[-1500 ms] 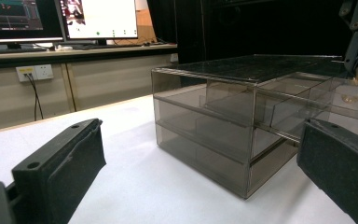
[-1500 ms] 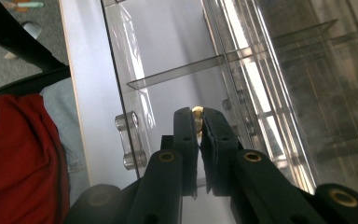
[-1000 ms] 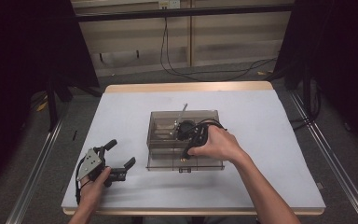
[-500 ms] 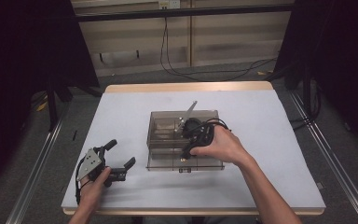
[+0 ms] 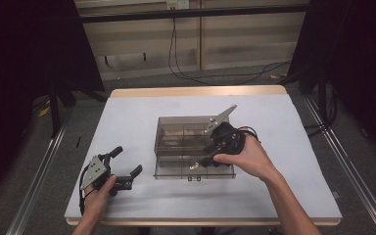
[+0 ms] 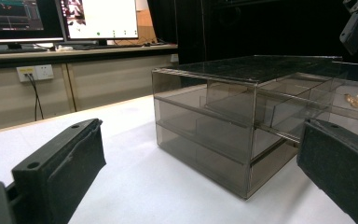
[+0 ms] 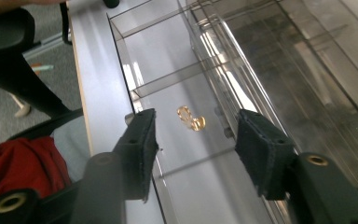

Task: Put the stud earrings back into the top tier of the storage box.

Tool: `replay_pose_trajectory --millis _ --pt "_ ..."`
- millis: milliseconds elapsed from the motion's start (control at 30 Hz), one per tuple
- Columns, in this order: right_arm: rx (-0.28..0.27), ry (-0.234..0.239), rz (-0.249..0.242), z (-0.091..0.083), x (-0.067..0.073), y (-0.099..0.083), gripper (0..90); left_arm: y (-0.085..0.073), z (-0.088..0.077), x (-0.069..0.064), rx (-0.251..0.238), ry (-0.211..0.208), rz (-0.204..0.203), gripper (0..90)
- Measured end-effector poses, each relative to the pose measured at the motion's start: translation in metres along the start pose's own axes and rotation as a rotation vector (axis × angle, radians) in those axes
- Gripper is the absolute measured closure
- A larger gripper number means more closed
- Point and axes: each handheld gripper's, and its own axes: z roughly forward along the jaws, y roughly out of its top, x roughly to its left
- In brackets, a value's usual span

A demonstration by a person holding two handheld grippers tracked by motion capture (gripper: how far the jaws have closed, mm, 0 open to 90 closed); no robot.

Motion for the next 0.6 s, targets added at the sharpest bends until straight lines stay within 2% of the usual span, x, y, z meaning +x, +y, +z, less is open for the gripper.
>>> replay_pose_trajectory --millis 67,100,133,200,233,300,500,533,600 --pt "-0.050 -0.010 0.026 -0.009 -0.002 -0.009 41.6 0.000 0.000 0.000 0.000 -0.001 -0.001 0.7" --pt "-0.050 -0.010 0.026 -0.009 -0.002 -0.009 41.6 0.000 0.000 0.000 0.000 -0.001 -0.001 0.7" --pt "-0.078 -0.026 0.032 -0.015 -0.003 -0.014 37.2 0.000 0.000 0.000 0.000 -0.002 -0.001 0.7" --pt "-0.088 -0.032 0.037 -0.017 -0.003 -0.017 35.6 0.000 0.000 0.000 0.001 -0.001 0.000 0.7" --pt "-0.111 -0.047 0.047 -0.022 -0.004 -0.022 32.7 0.000 0.000 0.000 0.000 0.001 0.001 0.7" --pt "-0.125 -0.077 0.062 -0.026 -0.004 -0.028 28.6 0.000 0.000 0.000 0.000 0.001 0.001 0.7" --pt "-0.165 -0.101 0.099 -0.034 -0.007 -0.044 25.5 0.000 0.000 0.000 0.000 0.001 0.001 0.7" --pt "-0.177 -0.123 0.109 -0.036 -0.007 -0.051 25.1 0.000 0.000 0.000 0.000 0.001 0.001 0.7" --pt "-0.191 -0.134 0.124 -0.038 -0.008 -0.057 23.4 0.000 0.000 0.000 0.000 0.001 0.002 0.7"
